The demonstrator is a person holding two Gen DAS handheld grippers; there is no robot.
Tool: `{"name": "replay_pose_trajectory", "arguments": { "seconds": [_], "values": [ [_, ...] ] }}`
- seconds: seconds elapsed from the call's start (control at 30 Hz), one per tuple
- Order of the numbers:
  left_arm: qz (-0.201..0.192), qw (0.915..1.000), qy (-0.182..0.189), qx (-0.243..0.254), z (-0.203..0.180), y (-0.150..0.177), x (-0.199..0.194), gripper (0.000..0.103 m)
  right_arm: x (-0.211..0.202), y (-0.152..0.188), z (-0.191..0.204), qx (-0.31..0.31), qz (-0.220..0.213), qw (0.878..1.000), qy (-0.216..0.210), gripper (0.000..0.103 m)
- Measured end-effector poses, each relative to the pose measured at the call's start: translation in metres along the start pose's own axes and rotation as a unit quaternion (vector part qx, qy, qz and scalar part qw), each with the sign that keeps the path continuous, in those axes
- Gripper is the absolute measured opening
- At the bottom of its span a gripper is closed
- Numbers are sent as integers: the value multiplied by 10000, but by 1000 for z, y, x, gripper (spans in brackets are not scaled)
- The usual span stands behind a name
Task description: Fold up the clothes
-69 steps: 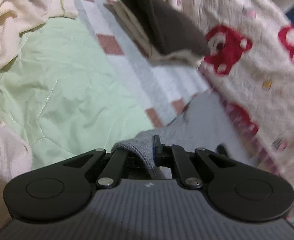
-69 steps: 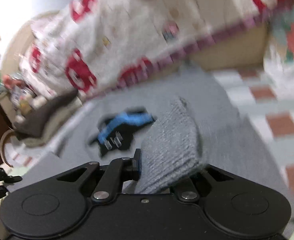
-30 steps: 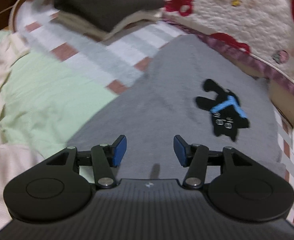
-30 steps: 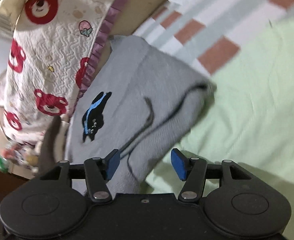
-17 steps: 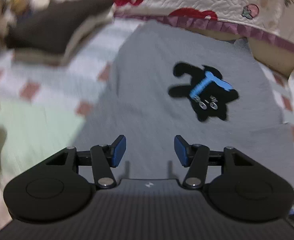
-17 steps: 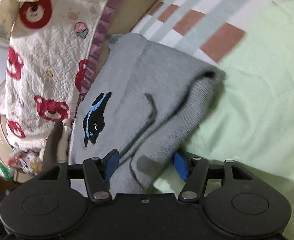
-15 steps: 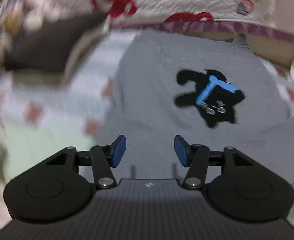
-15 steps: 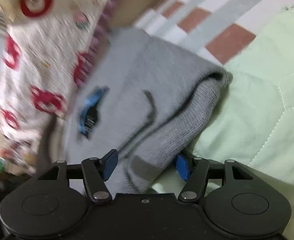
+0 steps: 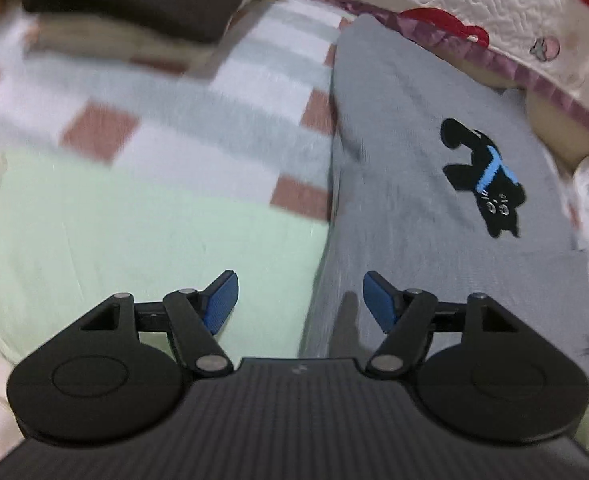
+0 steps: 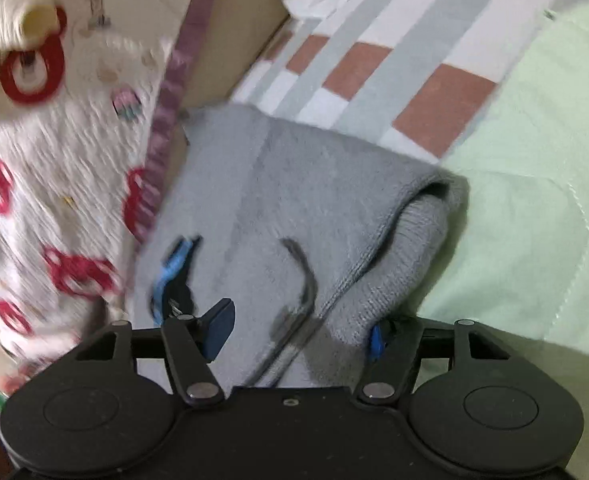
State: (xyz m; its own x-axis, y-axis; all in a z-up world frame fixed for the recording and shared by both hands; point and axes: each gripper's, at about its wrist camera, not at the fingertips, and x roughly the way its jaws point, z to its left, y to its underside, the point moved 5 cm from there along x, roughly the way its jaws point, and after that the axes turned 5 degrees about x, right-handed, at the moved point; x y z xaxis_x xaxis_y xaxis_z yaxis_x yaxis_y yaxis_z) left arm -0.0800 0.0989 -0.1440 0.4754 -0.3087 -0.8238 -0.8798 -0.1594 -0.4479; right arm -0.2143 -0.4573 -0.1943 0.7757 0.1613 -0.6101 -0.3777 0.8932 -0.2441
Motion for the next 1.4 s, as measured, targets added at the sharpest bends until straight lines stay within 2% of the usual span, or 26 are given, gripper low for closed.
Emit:
{"name": "replay_pose_trajectory", "arguments": {
  "seconds": [0.07, 0.13, 0.17, 0.2, 0.23, 0.33, 0.43, 0.5, 0.57, 0.63, 0.73, 0.77, 0.9, 0.97, 1.07, 1.1, 1.17, 1.23, 1.27, 1.33, 1.37, 1.4],
  "values": [
    [43, 9987, 381, -343, 7, 11, 1, 64, 3, 5, 5, 16, 24, 9999, -163, 70],
    [-21, 9977, 606, -289, 3, 17, 2, 40, 9, 11, 5, 258, 235, 9980, -534, 70],
    [-25, 9982, 565, -200, 0, 20, 5, 15, 14, 15, 4, 379, 387, 9960, -709, 70],
    [28, 9994, 336, -87, -3, 21, 12, 14, 18, 19, 3, 500, 539, 9934, -884, 70],
    [30, 9998, 180, -7, -6, 22, 16, 14, 21, 23, 6, 306, 550, 9947, -807, 68],
    [-187, 9998, 103, 21, -11, 19, 19, 14, 28, 32, 15, -430, 513, 9967, -452, 67],
    [-248, 9993, 232, 143, -15, 23, 17, 28, 27, 26, 23, -758, 239, 9957, -477, 65],
    [-171, 9989, 390, 191, -18, 29, 17, 41, 26, 22, 28, -963, 48, 9941, -505, 19],
    [-71, 9984, 553, 122, -19, 34, 18, 44, 25, 21, 37, -1371, -88, 9896, -425, 19],
    [30, 9986, 502, 142, -20, 37, 21, 44, 22, 25, 51, -2043, -152, 9786, -200, 19],
    [-44, 9994, 217, 279, -25, 37, 19, 23, 22, 28, 55, -2514, -130, 9678, 35, 21],
    [-97, 9993, 142, 317, -26, 36, 18, 17, 23, 26, 51, -2420, -102, 9702, 31, 25],
    [-302, 9986, -4, 432, -31, 35, 16, 15, 34, 21, 31, -1688, 49, 9855, -147, 37],
    [-364, 9987, 23, 362, -29, 36, 17, 22, 44, 20, 20, -1254, 315, 9911, -313, 46],
    [-552, 9982, -176, 167, -21, 33, 16, 43, 48, 17, 15, -931, 427, 9929, -598, 49],
    [-619, 9976, -275, 170, -20, 32, 16, 45, 47, 17, 18, -1031, 444, 9914, -669, 45],
    [-743, 9952, -511, 393, -23, 32, 15, 46, 45, 18, 27, -1297, 474, 9872, -802, 21],
    [-788, 9935, -613, 551, -25, 33, 15, 48, 36, 22, 46, -1980, 311, 9769, -742, 21],
    [-669, 9958, -399, 481, -26, 34, 17, 53, 32, 24, 56, -2288, 208, 9709, -684, 20],
    [-460, 9986, 55, 265, -28, 37, 19, 49, 28, 30, 72, -2803, 45, 9584, -528, 20],
    [-365, 9988, 259, 199, -29, 40, 20, 16, 27, 33, 78, -3092, -34, 9501, -413, 20],
    [-310, 9987, 280, 291, -34, 41, 19, 15, 27, 37, 83, -3374, -102, 9408, -299, 20]
  ]
}}
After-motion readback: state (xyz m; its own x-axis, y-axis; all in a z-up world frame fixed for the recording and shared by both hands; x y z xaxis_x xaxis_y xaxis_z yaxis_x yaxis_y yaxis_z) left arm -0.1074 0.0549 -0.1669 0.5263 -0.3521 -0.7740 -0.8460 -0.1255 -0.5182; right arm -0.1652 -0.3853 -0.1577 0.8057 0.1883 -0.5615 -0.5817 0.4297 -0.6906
